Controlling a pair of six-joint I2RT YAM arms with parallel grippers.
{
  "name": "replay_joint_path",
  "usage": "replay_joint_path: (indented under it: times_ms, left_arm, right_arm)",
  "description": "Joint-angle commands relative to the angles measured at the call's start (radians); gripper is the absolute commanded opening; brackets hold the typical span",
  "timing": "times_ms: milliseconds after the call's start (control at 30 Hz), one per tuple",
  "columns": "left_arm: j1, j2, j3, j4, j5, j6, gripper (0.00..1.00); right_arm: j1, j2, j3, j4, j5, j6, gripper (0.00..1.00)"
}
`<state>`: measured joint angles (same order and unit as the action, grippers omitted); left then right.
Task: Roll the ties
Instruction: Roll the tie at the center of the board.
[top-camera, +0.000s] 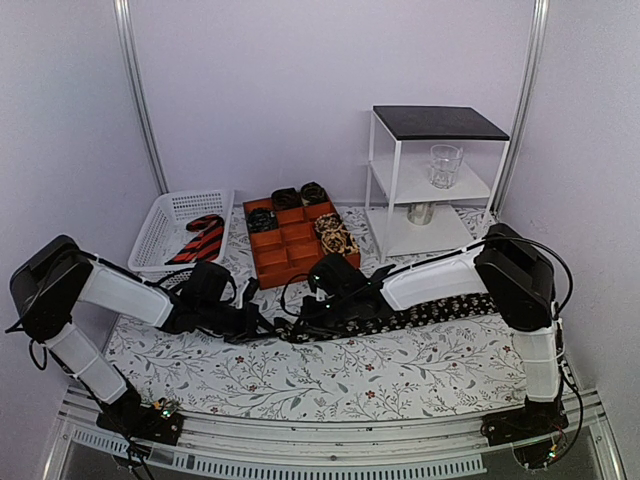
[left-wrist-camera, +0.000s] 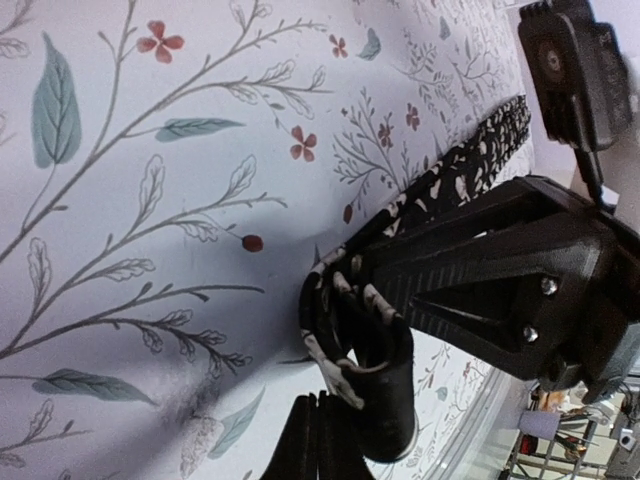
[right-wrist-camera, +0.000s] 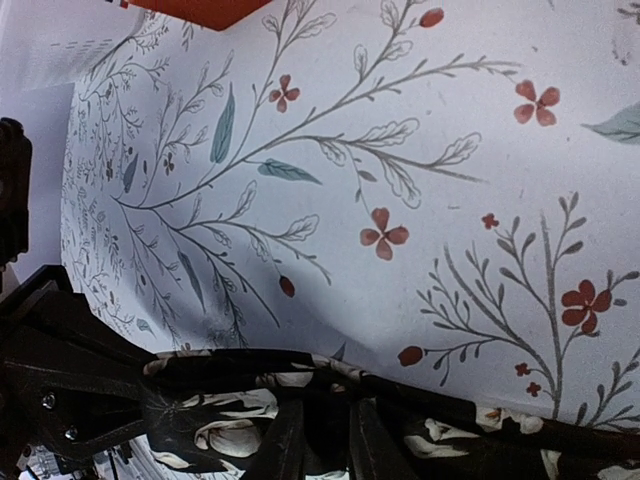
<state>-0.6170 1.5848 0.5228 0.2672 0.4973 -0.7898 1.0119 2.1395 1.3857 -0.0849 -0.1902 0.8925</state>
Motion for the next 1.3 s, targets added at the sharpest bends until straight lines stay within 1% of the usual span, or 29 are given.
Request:
replay_joint_path:
  times_ms: [0, 67, 167, 233, 433, 567, 733, 967, 1100, 1267]
  left_arm:
    - [-0.001, 0.016, 0.028, 0.028, 0.024, -0.002, 0.00]
    - [-0.003, 0.021, 0.035, 0.027, 0.027, -0.002, 0.00]
    - [-0.007, 0.034, 0.046, 0.026, 0.030, -0.002, 0.00]
    - [-0.010, 0.038, 0.050, 0.024, 0.031, -0.003, 0.00]
    - [-0.013, 0.038, 0.049, 0.020, 0.023, -0.003, 0.00]
    - [-0.013, 0.038, 0.048, 0.022, 0.021, -0.002, 0.00]
    - [-0.016, 0.037, 0.047, 0.028, 0.027, -0.005, 0.00]
    - [-0.028, 0.038, 0.058, 0.046, 0.044, -0.014, 0.00]
    - [-0.034, 0.037, 0.063, 0.049, 0.046, -0.017, 0.00]
    - [-0.036, 0.034, 0.060, 0.042, 0.034, -0.021, 0.00]
  right_arm:
    - [-0.009, -0.085, -0.025, -0.009, 0.029, -0.011, 0.16]
    - [-0.009, -0.088, -0.027, -0.013, 0.034, -0.013, 0.17]
    - [-0.011, -0.089, -0.026, -0.020, 0.038, -0.018, 0.22]
    - [-0.011, -0.089, -0.028, -0.021, 0.039, -0.020, 0.21]
    - [-0.011, -0.071, -0.031, -0.025, 0.021, -0.020, 0.12]
    - [-0.011, -0.047, -0.031, 0.006, -0.017, -0.013, 0.05]
    - [-0.011, -0.019, -0.022, 0.036, -0.054, 0.006, 0.03]
    - [-0.010, 0.012, -0.010, 0.048, -0.079, 0.027, 0.04]
    - [-0.011, 0.015, -0.009, 0.053, -0.074, 0.032, 0.06]
    - [-0.012, 0.023, -0.011, 0.051, -0.062, 0.031, 0.06]
